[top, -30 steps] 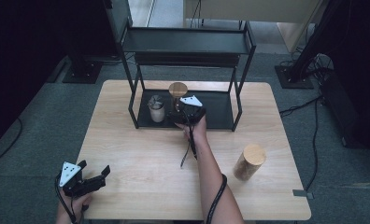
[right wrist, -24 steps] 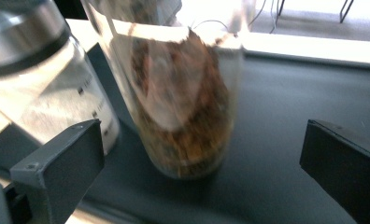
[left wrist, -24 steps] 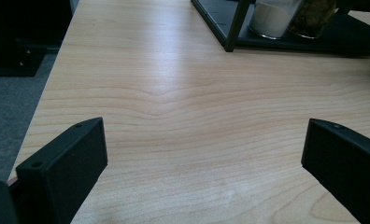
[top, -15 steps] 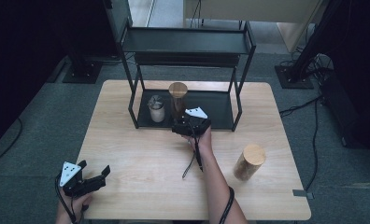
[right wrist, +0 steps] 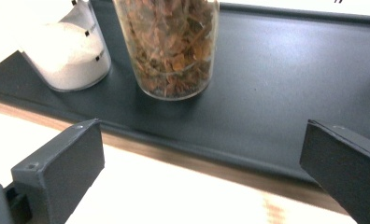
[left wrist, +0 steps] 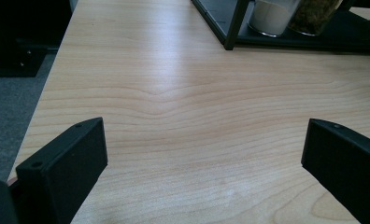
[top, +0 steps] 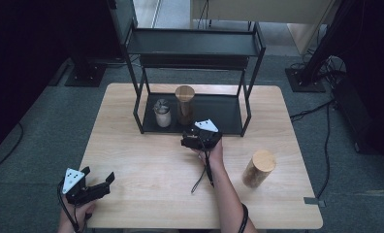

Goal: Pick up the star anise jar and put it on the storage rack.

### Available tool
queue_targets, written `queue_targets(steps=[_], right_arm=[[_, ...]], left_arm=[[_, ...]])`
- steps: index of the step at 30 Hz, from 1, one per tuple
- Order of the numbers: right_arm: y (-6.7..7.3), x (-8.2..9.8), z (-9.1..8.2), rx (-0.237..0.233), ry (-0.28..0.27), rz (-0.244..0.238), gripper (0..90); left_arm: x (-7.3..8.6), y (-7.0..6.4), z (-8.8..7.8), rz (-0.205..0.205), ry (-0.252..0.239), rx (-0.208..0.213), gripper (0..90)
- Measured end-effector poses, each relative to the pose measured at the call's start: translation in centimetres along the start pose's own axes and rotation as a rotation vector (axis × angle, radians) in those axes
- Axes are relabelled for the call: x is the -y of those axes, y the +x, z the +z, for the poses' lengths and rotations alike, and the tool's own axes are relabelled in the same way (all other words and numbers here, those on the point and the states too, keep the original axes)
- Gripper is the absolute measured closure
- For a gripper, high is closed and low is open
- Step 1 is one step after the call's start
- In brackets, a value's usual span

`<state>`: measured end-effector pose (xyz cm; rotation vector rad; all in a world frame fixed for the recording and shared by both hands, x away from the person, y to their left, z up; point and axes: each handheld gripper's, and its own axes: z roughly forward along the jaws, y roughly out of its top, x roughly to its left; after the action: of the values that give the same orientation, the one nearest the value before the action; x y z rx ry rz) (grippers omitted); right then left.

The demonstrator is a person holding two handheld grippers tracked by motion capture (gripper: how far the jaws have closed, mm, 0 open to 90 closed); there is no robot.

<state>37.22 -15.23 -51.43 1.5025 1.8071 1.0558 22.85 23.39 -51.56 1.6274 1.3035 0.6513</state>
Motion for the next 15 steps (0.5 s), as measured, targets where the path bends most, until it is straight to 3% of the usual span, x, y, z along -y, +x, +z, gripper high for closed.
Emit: queue_targets(steps=[15], right_arm=[[0.4,1.4,-1.6,0.013,-0.012,-0.022,0.0]], left_arm=[[0.0,0.0,0.0,0.001,0.001,0.001,0.5]])
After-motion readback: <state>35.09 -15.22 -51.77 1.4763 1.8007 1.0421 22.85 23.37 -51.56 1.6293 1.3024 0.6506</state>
